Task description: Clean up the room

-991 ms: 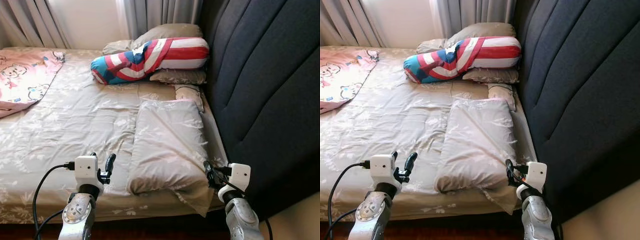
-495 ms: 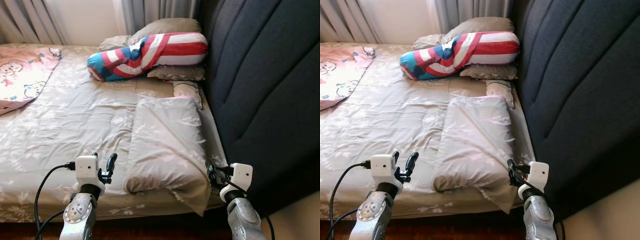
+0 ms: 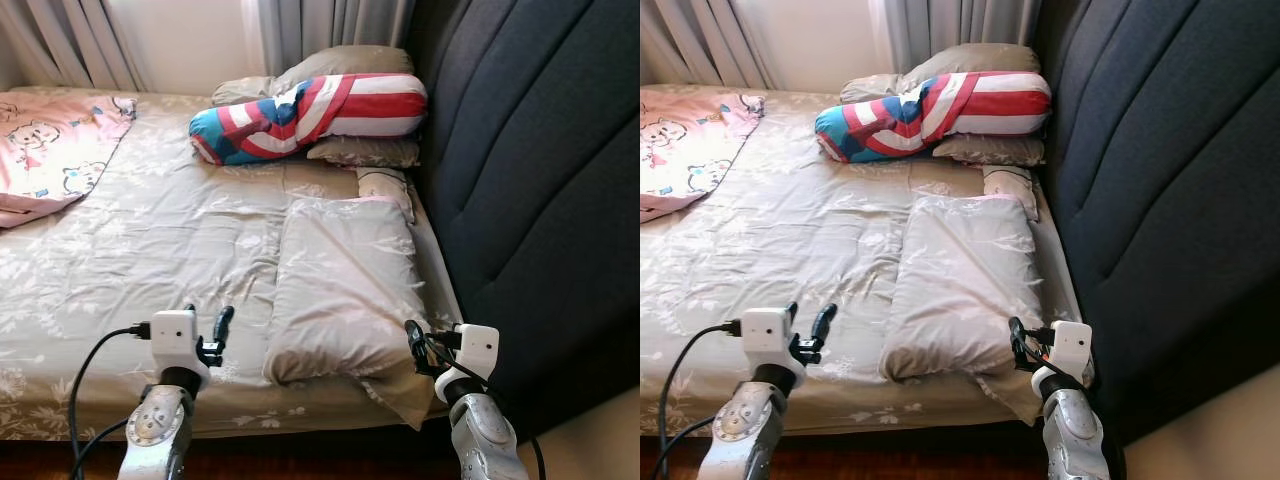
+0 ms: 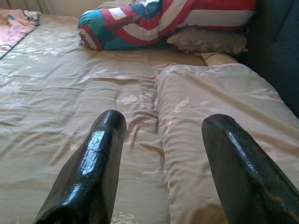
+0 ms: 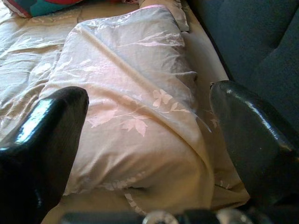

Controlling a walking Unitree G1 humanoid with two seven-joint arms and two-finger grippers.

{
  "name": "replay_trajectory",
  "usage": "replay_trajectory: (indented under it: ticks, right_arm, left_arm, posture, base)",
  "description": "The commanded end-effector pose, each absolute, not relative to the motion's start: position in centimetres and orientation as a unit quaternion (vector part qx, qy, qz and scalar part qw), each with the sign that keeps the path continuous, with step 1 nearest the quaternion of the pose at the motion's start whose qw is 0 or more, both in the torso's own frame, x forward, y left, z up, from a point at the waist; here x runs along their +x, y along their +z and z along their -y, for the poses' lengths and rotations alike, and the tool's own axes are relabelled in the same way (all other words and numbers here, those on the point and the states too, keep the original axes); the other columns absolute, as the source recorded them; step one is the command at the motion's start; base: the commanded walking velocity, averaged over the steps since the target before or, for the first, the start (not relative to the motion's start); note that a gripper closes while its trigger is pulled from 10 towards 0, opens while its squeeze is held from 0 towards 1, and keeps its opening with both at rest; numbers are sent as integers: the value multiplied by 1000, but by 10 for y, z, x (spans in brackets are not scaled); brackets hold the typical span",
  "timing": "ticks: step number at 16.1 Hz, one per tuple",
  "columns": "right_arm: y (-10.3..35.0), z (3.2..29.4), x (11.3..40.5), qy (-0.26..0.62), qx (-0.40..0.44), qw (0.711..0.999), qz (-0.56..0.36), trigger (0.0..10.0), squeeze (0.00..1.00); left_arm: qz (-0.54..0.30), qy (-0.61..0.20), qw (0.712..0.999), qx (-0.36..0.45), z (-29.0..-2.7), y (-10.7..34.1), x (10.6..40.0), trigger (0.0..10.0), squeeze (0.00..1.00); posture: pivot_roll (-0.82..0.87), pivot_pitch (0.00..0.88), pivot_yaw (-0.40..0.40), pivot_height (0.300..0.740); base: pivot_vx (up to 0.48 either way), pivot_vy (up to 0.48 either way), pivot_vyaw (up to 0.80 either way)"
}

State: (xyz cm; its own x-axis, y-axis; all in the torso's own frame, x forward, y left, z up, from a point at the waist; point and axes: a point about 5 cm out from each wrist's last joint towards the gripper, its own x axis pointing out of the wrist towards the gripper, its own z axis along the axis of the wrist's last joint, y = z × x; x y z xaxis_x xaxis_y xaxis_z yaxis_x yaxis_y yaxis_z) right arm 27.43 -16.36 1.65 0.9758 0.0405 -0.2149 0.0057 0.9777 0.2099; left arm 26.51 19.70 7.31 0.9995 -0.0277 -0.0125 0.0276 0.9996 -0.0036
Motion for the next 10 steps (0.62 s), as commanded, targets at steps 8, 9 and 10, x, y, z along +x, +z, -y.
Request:
replay_trajectory:
  ticks: [8, 9, 10]
  right_arm:
    - [20, 167, 276, 4, 109, 989, -104, 10000, 0]
    - [20, 167, 276, 5, 109, 989, -104, 10000, 0]
    - [20, 167, 276, 5, 109, 989, -103, 10000, 0]
  left_arm:
    - [-4, -22, 1000, -8, -195, 76, 265, 10000, 0]
    - [-4, -22, 1000, -7, -195, 77, 265, 10000, 0]
    - [-3, -22, 1000, -7, -195, 77, 265, 10000, 0]
  posture:
    - [-4, 56, -84, 740]
    - [-5, 58, -84, 740]
    - [-5, 58, -84, 740]
  base:
    - [0, 0, 0]
    - [0, 0, 0]
    - [0, 0, 0]
